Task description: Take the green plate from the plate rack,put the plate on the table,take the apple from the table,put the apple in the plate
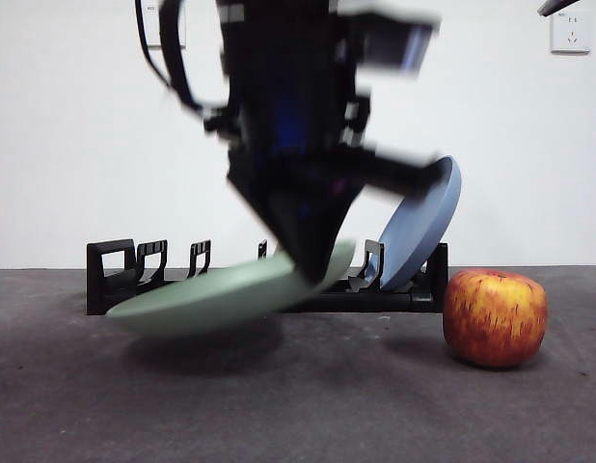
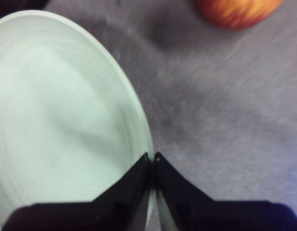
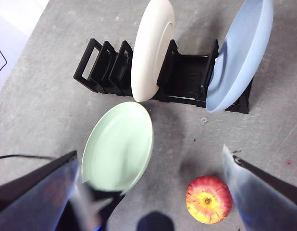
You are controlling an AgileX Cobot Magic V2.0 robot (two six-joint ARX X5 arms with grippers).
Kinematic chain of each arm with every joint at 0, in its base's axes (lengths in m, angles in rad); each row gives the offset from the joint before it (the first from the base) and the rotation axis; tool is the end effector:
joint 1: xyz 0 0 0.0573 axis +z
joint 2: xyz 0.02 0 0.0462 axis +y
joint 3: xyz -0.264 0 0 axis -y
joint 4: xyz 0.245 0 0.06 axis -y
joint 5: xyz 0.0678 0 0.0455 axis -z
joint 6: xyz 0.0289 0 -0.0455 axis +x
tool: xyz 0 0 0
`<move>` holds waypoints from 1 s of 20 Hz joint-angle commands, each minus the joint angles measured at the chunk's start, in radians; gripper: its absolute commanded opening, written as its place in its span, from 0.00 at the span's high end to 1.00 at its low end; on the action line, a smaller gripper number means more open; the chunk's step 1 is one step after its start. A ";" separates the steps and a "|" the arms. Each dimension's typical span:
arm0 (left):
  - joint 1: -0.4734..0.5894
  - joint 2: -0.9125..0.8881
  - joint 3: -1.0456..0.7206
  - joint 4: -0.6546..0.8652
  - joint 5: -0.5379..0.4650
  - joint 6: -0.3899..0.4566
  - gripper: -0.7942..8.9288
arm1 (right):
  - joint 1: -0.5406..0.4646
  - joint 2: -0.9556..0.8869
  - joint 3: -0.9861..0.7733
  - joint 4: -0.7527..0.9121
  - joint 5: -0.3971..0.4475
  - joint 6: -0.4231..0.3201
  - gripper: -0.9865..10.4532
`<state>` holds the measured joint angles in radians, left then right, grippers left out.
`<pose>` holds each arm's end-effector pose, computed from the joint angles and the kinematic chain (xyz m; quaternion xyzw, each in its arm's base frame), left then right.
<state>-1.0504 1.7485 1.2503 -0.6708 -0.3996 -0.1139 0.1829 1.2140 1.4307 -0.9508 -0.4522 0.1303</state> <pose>0.1825 -0.2959 0.2121 0.3203 0.4275 -0.2427 0.8098 0.2178 0.0531 0.3993 0.1058 0.3738 0.2677 0.8817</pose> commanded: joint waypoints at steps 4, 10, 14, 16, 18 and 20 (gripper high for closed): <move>0.008 0.102 -0.005 0.029 0.109 0.008 0.93 | 0.001 0.002 0.005 0.001 0.039 -0.011 0.48; -0.005 0.167 -0.005 0.068 0.122 -0.008 0.93 | 0.001 0.002 0.005 0.000 0.043 -0.011 0.48; 0.010 0.164 -0.005 0.061 0.119 -0.017 0.92 | 0.001 0.002 0.005 0.000 0.043 -0.011 0.48; 0.011 0.164 -0.004 0.059 0.119 -0.018 0.86 | 0.001 0.002 0.005 0.000 0.043 -0.011 0.48; 0.011 0.149 -0.003 0.060 0.118 -0.021 0.73 | 0.001 0.002 0.005 -0.003 0.043 -0.011 0.48; 0.011 0.111 -0.003 0.060 0.119 -0.026 0.69 | 0.001 0.002 0.005 -0.016 0.043 -0.011 0.48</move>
<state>-1.0397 1.8713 1.2545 -0.6155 -0.2817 -0.1249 0.1829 1.2140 1.4307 -0.9695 -0.4107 0.1299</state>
